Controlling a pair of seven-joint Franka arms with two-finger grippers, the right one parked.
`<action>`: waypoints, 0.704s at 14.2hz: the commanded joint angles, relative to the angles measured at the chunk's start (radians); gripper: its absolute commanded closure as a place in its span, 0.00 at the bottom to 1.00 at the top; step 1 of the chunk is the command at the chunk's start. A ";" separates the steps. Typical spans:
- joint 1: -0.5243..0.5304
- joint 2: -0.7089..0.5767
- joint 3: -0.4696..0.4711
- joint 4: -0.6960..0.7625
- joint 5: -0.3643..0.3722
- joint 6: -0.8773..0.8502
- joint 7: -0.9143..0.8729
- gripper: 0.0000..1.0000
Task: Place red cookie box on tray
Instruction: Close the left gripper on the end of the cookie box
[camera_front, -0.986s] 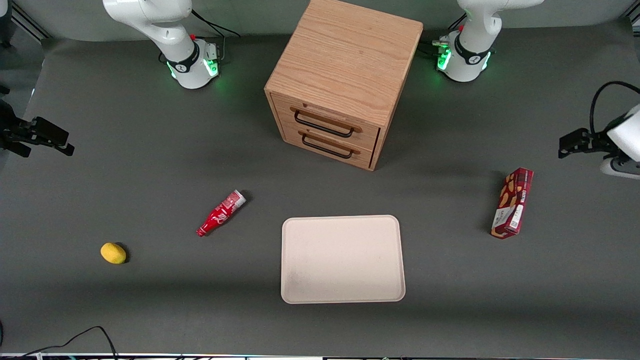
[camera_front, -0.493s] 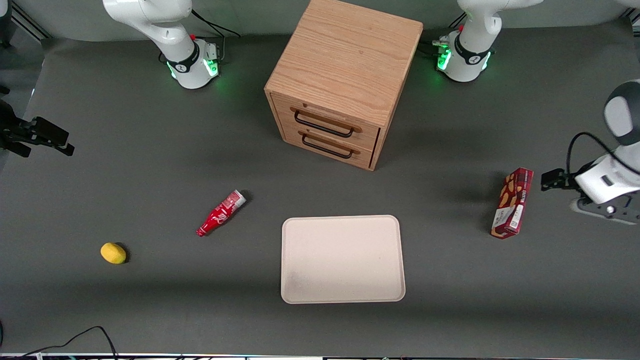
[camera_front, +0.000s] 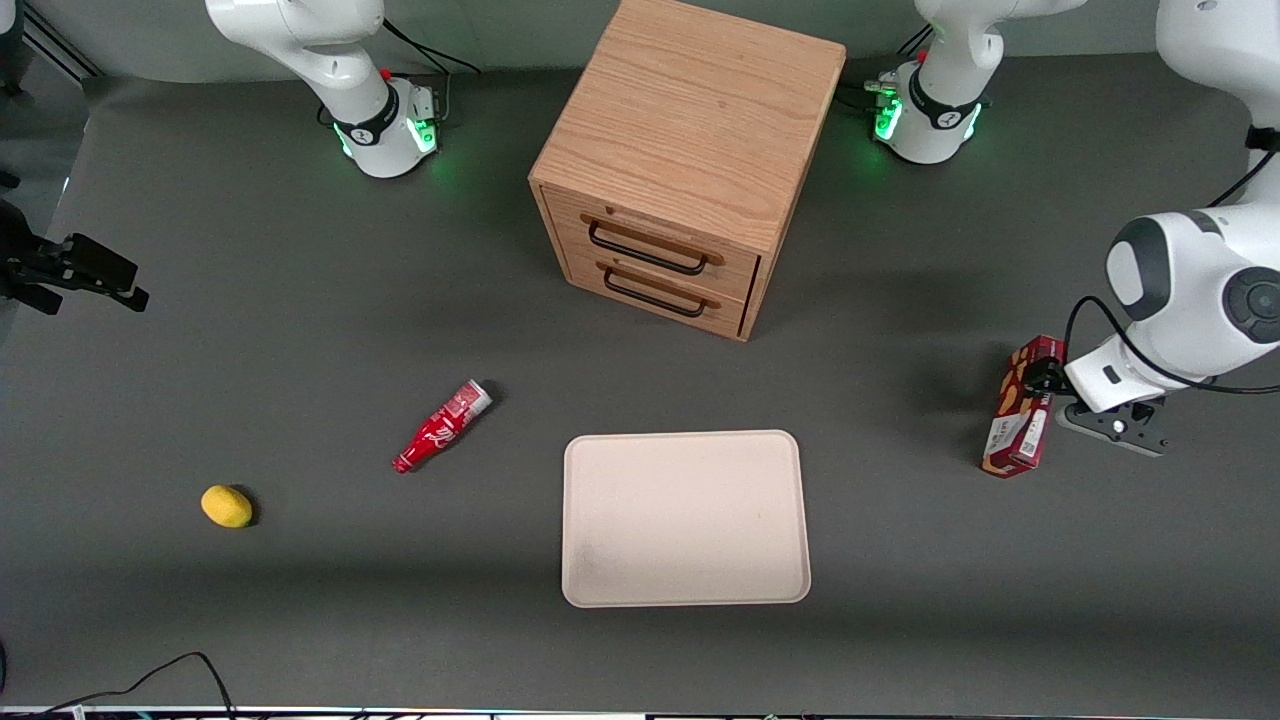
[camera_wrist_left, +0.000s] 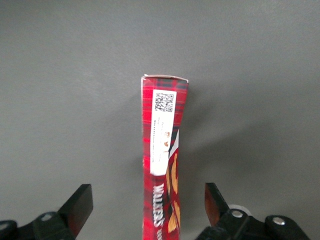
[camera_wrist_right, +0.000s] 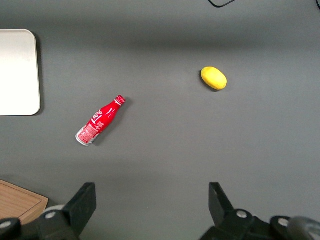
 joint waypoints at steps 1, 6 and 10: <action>-0.004 0.035 0.000 -0.039 -0.026 0.083 0.023 0.00; 0.001 0.087 -0.012 -0.040 -0.041 0.141 0.023 0.00; 0.001 0.094 -0.012 -0.040 -0.043 0.143 0.024 0.00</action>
